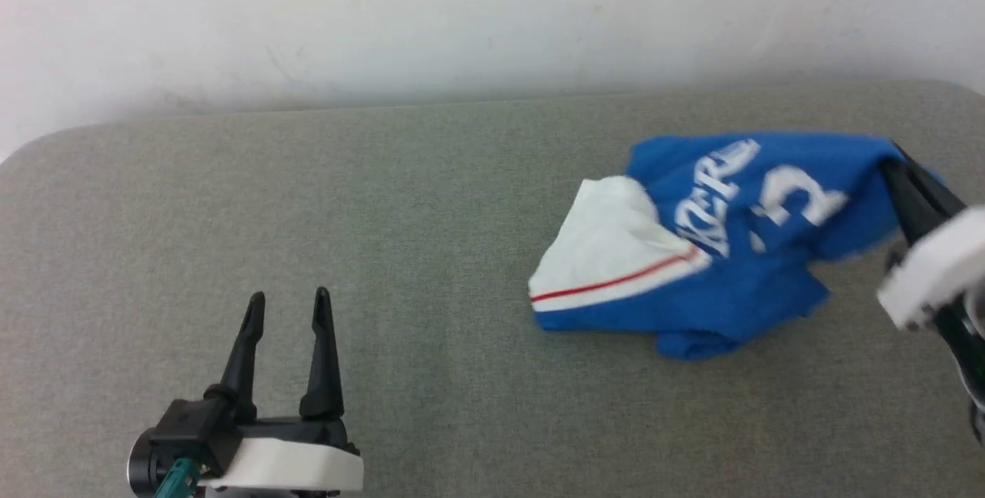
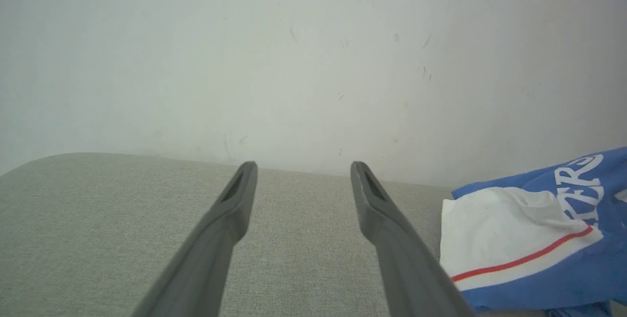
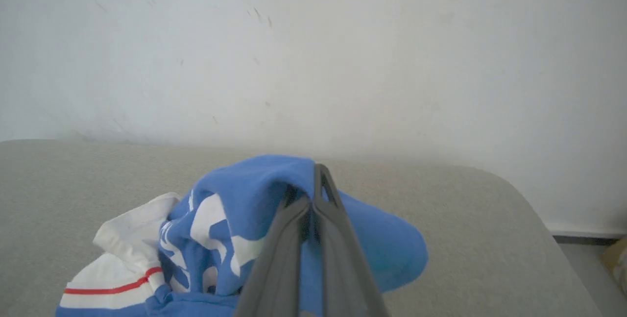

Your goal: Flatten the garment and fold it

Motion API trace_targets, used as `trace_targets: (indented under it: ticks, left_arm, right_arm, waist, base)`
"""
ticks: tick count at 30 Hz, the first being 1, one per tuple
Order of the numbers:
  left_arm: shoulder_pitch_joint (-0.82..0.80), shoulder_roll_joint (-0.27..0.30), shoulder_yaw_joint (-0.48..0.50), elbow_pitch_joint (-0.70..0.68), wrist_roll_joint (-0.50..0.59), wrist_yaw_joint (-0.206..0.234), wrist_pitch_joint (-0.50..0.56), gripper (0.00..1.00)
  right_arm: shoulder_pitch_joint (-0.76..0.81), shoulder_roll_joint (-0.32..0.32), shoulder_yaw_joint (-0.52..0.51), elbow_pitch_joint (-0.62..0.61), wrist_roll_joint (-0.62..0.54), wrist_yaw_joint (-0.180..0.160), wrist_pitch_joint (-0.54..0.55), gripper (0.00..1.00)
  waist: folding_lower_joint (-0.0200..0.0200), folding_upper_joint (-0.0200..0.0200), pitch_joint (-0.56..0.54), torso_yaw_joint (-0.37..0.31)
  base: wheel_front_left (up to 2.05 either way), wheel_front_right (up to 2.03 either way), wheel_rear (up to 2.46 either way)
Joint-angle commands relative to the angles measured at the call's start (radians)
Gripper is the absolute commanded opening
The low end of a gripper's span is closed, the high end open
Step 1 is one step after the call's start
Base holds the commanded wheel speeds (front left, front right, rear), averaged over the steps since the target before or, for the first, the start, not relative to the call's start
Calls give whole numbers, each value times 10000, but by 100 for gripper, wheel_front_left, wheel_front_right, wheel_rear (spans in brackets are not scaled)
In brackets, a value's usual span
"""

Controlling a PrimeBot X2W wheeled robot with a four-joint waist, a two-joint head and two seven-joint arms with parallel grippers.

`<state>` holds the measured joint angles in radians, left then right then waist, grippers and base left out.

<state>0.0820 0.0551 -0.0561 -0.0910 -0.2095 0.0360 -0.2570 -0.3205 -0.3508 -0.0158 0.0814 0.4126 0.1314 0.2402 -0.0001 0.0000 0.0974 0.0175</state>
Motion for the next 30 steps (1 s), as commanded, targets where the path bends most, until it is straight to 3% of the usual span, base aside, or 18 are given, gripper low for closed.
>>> trace_targets:
  ticks: [1, 6, 10, 11, 12, 17, 22, 30]
  left_arm:
    - [63, -38, 42, -28, 106, -53, -47, 100]
    - [-27, -40, 54, -8, 160, -106, -47, 100]
    - [-79, -41, 71, 61, 181, -123, -47, 100]
    - [-98, -41, 69, 78, 189, -124, -47, 100]
    - [-115, -42, 69, 95, 196, -120, -47, 100]
    - [-159, -43, 35, 144, 210, -114, -47, 100]
    - [-290, -45, -27, 120, 168, -123, -47, 100]
    - [-573, -47, -142, 108, 96, -94, -47, 100]
  right_arm:
    - [304, 81, -95, -38, -103, -7, 43, 0]
    - [2433, 877, -1505, -270, -806, -7, 293, 0]
    - [3314, 1451, -1863, -177, -1162, -7, 330, 0]
    - [3363, 1520, -1890, -216, -1288, -7, 242, 42]
    - [3351, 1590, -1911, -277, -1393, -7, 177, 100]
    - [2649, 1681, -1556, -1279, -1478, -7, 48, 100]
    - [1678, 1372, -623, -2086, -1108, -7, 850, 100]
    - [369, 367, 1375, -461, -791, -7, 2503, 100]
  waist:
    - [1, 0, 40, -29]
    - [1, 0, 274, -19]
    - [1, 0, 372, -64]
    - [1, 0, 382, -78]
    - [1, 0, 382, -101]
    - [1, 0, 331, -161]
    - [1, 0, 455, -14]
    - [1, 0, 1044, 580]
  base:
    - [0, 0, 0]
    - [0, 0, 0]
    - [0, 0, 0]
    - [0, 0, 0]
    - [0, 0, 0]
    - [0, 0, 0]
    - [0, 0, 0]
    - [0, 0, 0]
